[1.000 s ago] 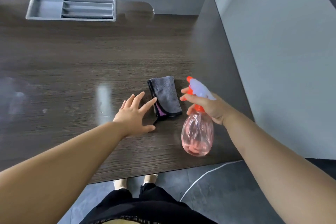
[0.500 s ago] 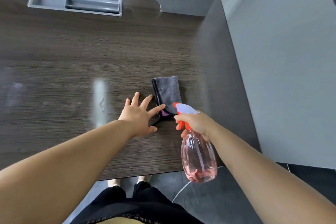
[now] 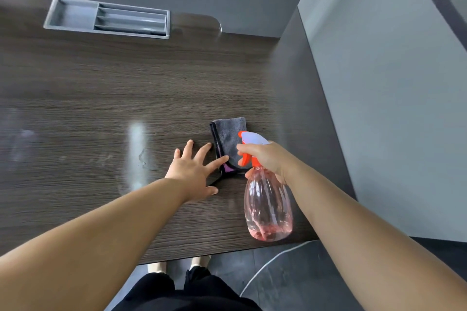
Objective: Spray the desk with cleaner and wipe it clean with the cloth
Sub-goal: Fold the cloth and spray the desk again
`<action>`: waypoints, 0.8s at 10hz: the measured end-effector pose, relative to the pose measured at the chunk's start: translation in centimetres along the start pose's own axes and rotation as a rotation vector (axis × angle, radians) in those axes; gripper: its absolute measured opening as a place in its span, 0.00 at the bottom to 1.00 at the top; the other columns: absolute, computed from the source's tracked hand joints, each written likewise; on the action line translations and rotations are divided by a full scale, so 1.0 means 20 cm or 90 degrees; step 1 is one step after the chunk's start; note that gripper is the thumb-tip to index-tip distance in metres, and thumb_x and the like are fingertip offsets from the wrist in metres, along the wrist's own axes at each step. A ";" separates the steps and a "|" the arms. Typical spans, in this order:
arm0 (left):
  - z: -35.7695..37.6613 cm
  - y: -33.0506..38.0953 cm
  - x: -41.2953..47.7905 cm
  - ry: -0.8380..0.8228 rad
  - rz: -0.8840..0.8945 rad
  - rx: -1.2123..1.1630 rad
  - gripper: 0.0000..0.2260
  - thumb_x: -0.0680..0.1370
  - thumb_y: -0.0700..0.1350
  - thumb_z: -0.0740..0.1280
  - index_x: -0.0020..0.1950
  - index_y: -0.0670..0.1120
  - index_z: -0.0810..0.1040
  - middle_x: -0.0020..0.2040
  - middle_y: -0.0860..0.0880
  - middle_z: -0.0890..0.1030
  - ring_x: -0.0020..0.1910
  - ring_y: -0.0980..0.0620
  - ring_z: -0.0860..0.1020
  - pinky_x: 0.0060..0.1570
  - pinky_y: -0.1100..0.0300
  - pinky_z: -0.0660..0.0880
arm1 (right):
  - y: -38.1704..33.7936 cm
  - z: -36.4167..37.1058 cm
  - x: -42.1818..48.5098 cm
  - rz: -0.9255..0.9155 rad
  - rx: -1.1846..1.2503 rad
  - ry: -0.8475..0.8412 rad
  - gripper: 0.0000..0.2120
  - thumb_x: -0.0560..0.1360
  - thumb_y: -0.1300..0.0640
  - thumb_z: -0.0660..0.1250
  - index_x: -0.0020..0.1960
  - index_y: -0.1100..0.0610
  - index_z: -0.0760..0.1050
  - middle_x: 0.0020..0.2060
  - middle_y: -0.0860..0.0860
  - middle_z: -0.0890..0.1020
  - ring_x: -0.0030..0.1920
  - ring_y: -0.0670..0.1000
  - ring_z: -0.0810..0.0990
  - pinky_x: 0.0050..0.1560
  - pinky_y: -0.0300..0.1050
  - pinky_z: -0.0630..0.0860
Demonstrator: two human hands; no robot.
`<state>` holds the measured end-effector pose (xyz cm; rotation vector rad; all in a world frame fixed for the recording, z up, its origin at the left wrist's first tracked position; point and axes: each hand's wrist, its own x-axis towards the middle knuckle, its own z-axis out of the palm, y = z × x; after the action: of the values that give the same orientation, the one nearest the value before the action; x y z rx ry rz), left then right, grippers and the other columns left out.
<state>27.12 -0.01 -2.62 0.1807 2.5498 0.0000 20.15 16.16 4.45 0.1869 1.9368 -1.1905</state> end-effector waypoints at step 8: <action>0.00 0.00 0.01 -0.004 -0.012 -0.016 0.37 0.74 0.68 0.57 0.71 0.67 0.33 0.77 0.51 0.40 0.75 0.37 0.40 0.73 0.41 0.49 | 0.16 -0.03 -0.11 0.053 -0.015 -0.008 0.19 0.78 0.55 0.64 0.69 0.53 0.68 0.42 0.53 0.77 0.30 0.49 0.77 0.29 0.39 0.76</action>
<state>27.00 0.06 -2.72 0.1475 2.5443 0.0245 22.79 18.96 3.96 0.2452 1.9129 -1.1106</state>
